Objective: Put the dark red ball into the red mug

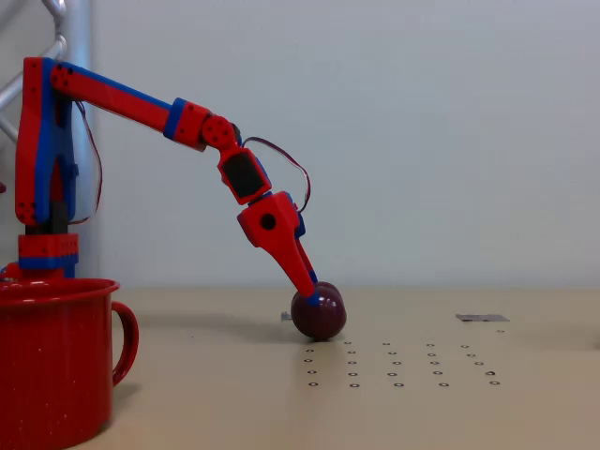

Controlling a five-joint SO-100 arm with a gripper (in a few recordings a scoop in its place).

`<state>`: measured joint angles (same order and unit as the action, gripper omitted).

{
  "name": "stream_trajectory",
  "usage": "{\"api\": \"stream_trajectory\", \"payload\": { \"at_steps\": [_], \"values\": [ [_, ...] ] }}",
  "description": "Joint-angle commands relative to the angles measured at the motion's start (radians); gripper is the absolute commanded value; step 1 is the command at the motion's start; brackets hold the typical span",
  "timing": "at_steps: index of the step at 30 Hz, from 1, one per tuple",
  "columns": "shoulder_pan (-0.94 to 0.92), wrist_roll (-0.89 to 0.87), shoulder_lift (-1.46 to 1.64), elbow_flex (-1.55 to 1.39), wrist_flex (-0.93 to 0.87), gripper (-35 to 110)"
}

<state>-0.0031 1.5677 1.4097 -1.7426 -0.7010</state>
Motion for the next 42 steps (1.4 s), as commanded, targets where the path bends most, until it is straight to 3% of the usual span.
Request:
{"api": "stream_trajectory", "payload": {
  "at_steps": [1,20,32,37,42],
  "values": [
    [-0.006,-0.026,0.021,0.078,0.015,37],
    [-0.034,-0.100,-0.120,0.163,0.037,37],
    [-0.048,-0.005,-0.147,0.198,0.060,18],
    [-0.069,-0.067,-0.144,0.216,0.051,31],
    [-0.087,-0.109,-0.098,0.216,-0.101,34]
  ]
}}
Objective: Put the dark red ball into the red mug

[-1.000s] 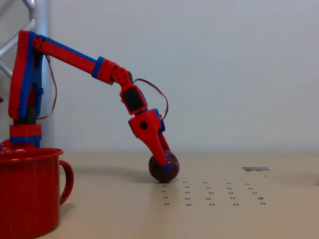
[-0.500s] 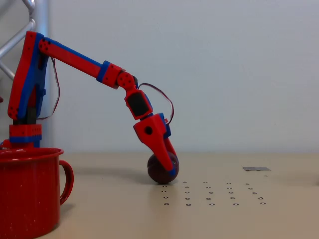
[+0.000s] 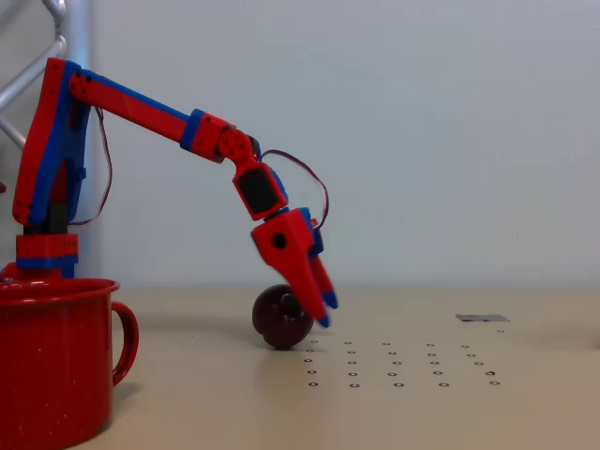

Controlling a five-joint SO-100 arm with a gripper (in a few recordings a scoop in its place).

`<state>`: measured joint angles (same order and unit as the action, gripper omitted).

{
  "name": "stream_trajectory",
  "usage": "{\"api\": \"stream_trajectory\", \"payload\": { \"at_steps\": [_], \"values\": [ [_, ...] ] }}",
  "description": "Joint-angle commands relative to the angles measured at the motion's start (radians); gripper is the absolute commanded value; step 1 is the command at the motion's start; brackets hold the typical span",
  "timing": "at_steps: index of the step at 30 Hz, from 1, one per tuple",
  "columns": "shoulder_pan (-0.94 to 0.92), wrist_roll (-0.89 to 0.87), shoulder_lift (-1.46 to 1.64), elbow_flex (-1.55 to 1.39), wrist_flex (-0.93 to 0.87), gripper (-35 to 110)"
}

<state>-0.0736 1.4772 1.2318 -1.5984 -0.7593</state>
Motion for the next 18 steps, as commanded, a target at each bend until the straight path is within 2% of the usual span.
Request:
{"api": "stream_trajectory", "payload": {
  "at_steps": [1,5,14,18],
  "values": [
    [-0.020,-0.029,0.091,0.072,-0.081,34],
    [-0.031,-0.069,0.138,0.064,-0.225,34],
    [-0.035,-0.127,0.186,0.015,-0.249,33],
    [-0.054,-0.143,0.209,0.023,-0.339,33]
  ]
}}
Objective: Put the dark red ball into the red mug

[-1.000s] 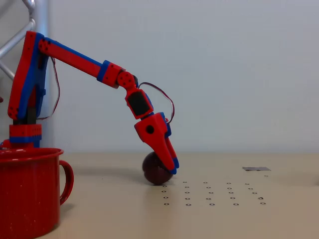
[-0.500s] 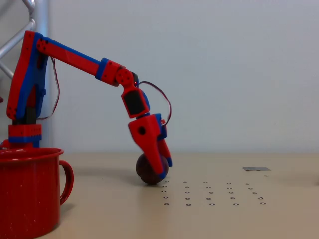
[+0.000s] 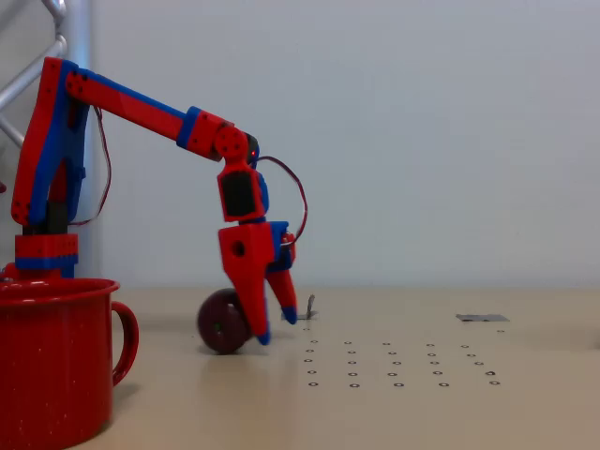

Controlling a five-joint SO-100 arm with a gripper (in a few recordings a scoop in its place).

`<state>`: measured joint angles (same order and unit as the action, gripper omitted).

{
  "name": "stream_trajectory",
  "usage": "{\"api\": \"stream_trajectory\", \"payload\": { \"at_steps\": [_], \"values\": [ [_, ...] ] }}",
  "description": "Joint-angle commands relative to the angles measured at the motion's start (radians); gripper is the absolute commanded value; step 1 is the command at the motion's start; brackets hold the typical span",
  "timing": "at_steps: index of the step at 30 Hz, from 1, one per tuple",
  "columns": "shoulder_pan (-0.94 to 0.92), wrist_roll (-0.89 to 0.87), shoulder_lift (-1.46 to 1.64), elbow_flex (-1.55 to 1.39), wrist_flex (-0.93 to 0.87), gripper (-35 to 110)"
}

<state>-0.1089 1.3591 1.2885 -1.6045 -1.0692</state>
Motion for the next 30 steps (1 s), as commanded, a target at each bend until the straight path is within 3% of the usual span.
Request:
{"api": "stream_trajectory", "payload": {
  "at_steps": [1,22,30],
  "values": [
    [-0.025,-0.029,0.158,0.032,-0.058,33],
    [-0.100,-0.167,0.345,0.117,-0.403,32],
    [-0.120,-0.189,0.641,0.014,-0.698,31]
  ]
}}
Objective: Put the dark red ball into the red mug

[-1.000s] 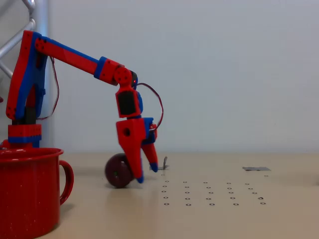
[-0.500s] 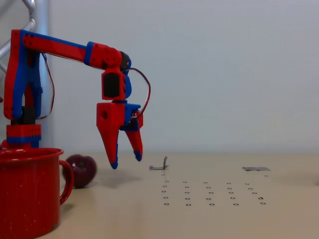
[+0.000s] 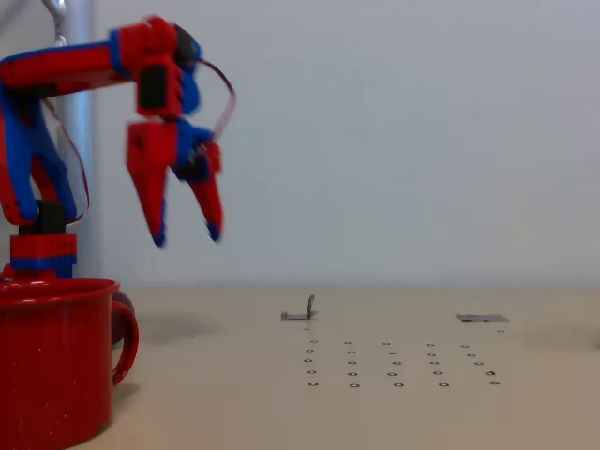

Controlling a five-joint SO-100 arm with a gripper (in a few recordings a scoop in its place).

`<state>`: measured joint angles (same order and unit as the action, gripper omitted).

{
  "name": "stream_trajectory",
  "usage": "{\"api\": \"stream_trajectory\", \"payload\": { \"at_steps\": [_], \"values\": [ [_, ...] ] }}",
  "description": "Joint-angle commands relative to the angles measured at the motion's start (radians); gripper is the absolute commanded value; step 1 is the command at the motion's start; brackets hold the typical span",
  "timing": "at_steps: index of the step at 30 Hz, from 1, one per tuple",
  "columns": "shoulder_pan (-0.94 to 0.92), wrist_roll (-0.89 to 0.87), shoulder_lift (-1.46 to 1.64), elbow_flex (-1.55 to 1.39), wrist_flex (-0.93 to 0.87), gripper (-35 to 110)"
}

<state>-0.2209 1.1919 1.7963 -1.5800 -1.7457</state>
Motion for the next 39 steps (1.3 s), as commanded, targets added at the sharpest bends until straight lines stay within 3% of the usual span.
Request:
{"api": "stream_trajectory", "payload": {
  "at_steps": [1,12,19,39],
  "values": [
    [-0.008,-0.018,0.189,-0.055,-0.021,31],
    [-0.043,0.158,0.541,-0.491,-0.002,31],
    [-0.066,0.241,0.680,-0.709,0.161,31],
    [-0.345,0.400,0.689,-0.799,0.469,32]
  ]
}}
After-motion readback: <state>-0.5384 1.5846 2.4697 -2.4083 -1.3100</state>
